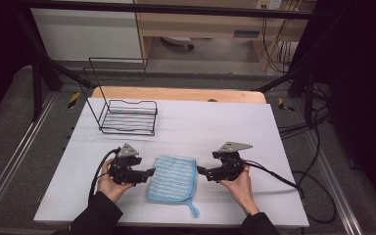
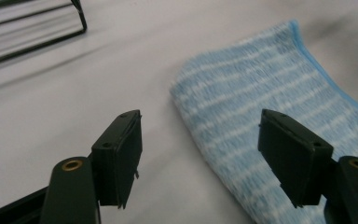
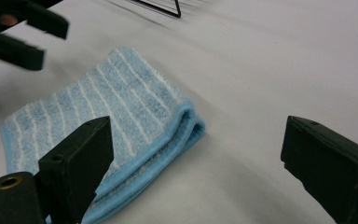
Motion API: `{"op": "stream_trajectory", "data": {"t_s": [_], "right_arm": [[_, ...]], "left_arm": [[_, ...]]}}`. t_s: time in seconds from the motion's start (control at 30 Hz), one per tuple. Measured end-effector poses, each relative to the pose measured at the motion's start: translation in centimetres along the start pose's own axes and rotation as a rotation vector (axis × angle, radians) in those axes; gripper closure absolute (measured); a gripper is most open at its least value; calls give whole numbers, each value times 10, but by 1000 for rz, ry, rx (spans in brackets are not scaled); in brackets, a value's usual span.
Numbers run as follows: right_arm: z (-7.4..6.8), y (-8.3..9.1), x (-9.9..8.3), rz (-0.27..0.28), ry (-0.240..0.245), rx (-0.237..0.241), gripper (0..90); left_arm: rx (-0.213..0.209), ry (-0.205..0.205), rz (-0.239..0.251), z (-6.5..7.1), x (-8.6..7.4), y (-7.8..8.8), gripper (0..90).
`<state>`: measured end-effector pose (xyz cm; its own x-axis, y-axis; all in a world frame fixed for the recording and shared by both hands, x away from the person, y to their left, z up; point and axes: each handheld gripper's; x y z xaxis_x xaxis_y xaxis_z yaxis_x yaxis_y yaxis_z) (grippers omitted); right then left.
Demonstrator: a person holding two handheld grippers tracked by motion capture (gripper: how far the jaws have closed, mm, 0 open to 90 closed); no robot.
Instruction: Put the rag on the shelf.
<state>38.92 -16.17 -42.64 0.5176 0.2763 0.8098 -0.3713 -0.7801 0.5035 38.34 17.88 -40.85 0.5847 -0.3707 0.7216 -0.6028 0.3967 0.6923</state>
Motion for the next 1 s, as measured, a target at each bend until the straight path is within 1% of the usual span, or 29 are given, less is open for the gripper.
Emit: {"op": "stream_trajectory", "data": {"t_s": [0.03,0.07,0.13,0.17,0.23,0.3,0.37,0.47,0.53,0.6,0.67,0.8,0.87,0.93,1.0], "right_arm": [[-1,1,-2,2,-4,4,95],[-1,2,-4,6,-10,9,96],[-2,2,-8,9,-14,14,100],[-3,2,-9,6,-19,15,100],[-4,0,-11,-2,-12,15,105],[-5,-3,-13,-8,-16,18,108],[-4,-5,-14,-15,-19,14,106],[-5,-7,-15,-21,-21,13,99],[-5,-7,-17,-25,-18,7,96],[-6,-7,-17,-28,-16,4,92],[-5,-7,-18,-37,-11,-1,85],[-5,-8,-19,-47,-4,-6,80],[-6,-8,-19,-42,-6,-5,79],[-6,-7,-19,-40,-3,-6,76],[-6,-7,-19,-39,-4,-6,73]], "left_arm": [[-5,10,-9,-2,4,-6,350],[-19,19,-15,-4,7,-12,391],[-43,51,-28,-4,10,-21,451],[-49,53,-38,-4,10,-25,480],[-46,51,-57,-1,7,-33,531],[-48,49,-68,1,2,-39,579],[-55,61,-72,3,-1,-41,633],[-63,68,-70,4,-2,-41,696],[-66,77,-76,4,-2,-40,754],[-62,88,-83,5,-3,-39,808],[-48,79,-82,7,-3,-38,842],[-19,59,-78,10,-6,-30,862],[-13,58,-77,9,-8,-25,863],[-16,68,-76,5,-11,-22,861],[-26,75,-71,3,-12,-23,848]]}}
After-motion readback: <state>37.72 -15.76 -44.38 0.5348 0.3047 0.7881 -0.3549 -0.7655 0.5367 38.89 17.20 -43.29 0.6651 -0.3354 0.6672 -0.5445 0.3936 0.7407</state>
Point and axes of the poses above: each handheld gripper's, and its own axes: y roughly backward along the jaws, x roughly out of its top, z roughly to its right, and after that the axes turned 9 degrees about x, right-handed
